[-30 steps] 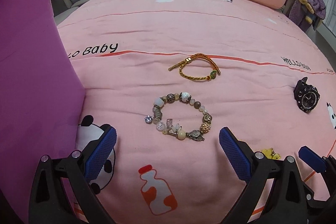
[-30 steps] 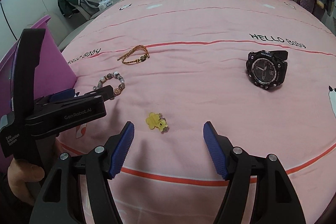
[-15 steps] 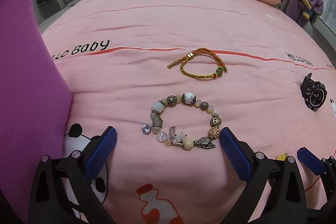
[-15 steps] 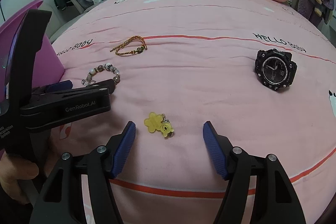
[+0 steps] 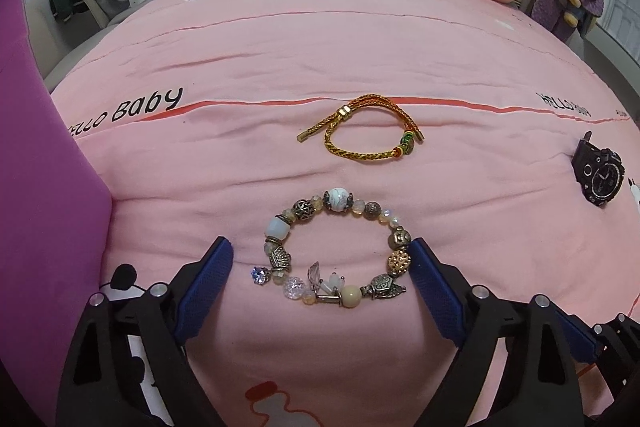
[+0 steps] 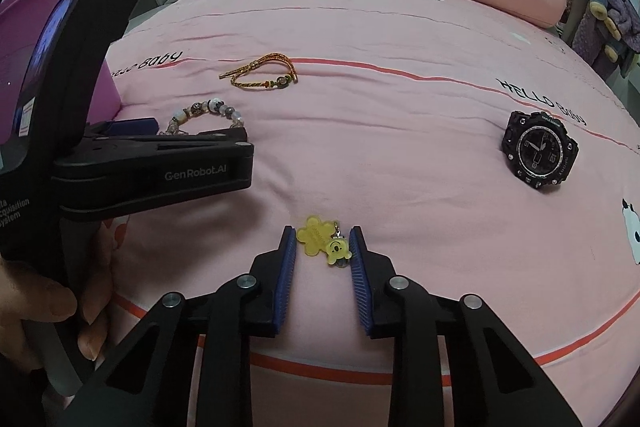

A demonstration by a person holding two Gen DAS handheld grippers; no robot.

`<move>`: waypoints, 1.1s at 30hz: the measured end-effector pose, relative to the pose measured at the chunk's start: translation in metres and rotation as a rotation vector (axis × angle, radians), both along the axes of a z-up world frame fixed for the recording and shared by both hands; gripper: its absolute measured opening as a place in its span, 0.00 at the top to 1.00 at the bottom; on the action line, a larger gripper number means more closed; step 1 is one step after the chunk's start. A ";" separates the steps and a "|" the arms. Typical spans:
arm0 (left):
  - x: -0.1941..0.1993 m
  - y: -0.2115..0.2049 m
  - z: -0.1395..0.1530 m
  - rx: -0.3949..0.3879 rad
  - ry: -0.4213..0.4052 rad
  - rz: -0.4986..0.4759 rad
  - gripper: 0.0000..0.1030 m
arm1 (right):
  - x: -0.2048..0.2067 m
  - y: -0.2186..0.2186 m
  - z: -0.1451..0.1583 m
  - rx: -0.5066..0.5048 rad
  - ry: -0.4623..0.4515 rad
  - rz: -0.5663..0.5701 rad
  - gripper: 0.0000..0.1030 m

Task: Organize jewelry
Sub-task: 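Grasp the beaded charm bracelet with the left tool while the right tool grasps the yellow flower charm, then carry both items over the purple tub and open both tools to release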

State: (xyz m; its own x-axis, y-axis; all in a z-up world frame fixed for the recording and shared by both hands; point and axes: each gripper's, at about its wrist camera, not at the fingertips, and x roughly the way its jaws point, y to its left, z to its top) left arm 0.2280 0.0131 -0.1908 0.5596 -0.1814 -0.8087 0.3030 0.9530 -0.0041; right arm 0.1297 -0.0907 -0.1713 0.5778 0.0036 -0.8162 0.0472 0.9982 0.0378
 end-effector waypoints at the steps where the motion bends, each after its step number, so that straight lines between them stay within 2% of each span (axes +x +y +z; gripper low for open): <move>1: -0.001 -0.001 0.000 0.000 -0.001 -0.007 0.25 | 0.001 0.000 0.000 -0.001 0.000 0.000 0.76; 6: -0.003 -0.003 0.002 -0.006 -0.010 -0.007 0.46 | 0.000 0.001 0.000 -0.009 -0.005 0.003 0.77; 8: -0.005 -0.004 0.003 -0.010 -0.012 -0.008 0.63 | -0.001 0.002 0.001 -0.014 -0.009 0.005 0.77; 11: -0.007 -0.002 0.004 -0.015 -0.015 -0.006 0.77 | -0.001 0.002 0.002 -0.008 -0.009 0.006 0.77; 12: -0.008 -0.002 0.005 -0.013 -0.016 -0.004 0.78 | -0.001 0.001 0.002 -0.003 -0.009 0.006 0.77; 13: -0.009 -0.003 0.006 -0.010 -0.018 -0.002 0.87 | -0.002 0.001 0.003 0.005 -0.009 0.005 0.78; 14: -0.010 -0.003 0.007 -0.005 -0.018 -0.001 0.87 | -0.002 0.000 0.004 0.016 -0.010 0.006 0.83; 17: -0.014 -0.003 0.010 -0.004 -0.016 0.001 0.88 | -0.006 -0.002 0.005 0.041 -0.016 0.013 0.83; 18: -0.016 -0.002 0.011 -0.005 -0.015 0.000 0.88 | -0.007 -0.002 0.006 0.048 -0.020 0.013 0.89; 23: -0.024 0.002 0.017 -0.016 -0.011 0.007 0.89 | -0.012 -0.009 0.007 0.090 -0.034 0.014 0.89; 33: -0.041 0.003 0.029 -0.029 -0.024 0.011 0.89 | -0.030 -0.019 0.014 0.105 -0.072 0.030 0.89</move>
State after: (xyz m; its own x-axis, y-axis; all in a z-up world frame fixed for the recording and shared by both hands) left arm 0.1874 0.0159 -0.1614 0.5812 -0.1978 -0.7893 0.2924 0.9560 -0.0243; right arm 0.0998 -0.1092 -0.1577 0.6332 0.1047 -0.7668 0.0110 0.9895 0.1441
